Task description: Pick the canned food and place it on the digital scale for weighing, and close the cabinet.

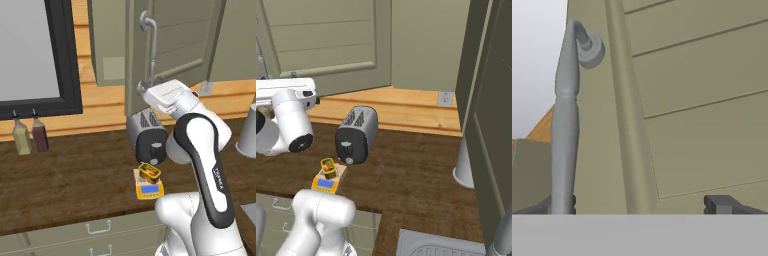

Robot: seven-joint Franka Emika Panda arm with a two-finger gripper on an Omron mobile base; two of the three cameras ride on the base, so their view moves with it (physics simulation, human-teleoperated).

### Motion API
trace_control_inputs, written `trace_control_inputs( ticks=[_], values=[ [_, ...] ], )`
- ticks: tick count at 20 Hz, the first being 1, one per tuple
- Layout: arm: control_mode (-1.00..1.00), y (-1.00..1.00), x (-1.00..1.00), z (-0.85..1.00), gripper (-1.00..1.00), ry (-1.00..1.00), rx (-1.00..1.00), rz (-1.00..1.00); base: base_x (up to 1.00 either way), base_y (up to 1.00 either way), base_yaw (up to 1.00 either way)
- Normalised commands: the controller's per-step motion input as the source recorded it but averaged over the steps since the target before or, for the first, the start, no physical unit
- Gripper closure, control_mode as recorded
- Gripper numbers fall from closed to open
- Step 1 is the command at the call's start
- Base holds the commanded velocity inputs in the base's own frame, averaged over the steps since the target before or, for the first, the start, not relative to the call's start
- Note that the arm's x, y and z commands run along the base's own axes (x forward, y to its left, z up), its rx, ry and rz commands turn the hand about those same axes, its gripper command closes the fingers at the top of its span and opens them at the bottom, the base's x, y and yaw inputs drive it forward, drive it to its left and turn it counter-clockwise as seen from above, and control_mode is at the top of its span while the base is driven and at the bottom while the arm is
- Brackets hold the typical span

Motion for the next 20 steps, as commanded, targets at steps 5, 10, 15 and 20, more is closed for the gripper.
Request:
trace_control_inputs(
  ticks=[5, 10, 15, 20],
  values=[
    [-1.00, 0.12, 0.86, 0.00, -1.00, 0.01, 0.03, 0.00, 0.00, 0.00, 0.00],
    [-1.00, 0.01, 0.93, -0.03, -1.00, 0.00, 0.03, 0.00, 0.00, 0.00, 0.00],
    [-1.00, 0.00, 0.81, 0.00, -1.00, 0.01, 0.01, 0.00, 0.00, 0.00, 0.00],
    [-1.00, -0.02, 0.94, -0.03, -1.00, 0.01, 0.04, 0.00, 0.00, 0.00, 0.00]
  ],
)
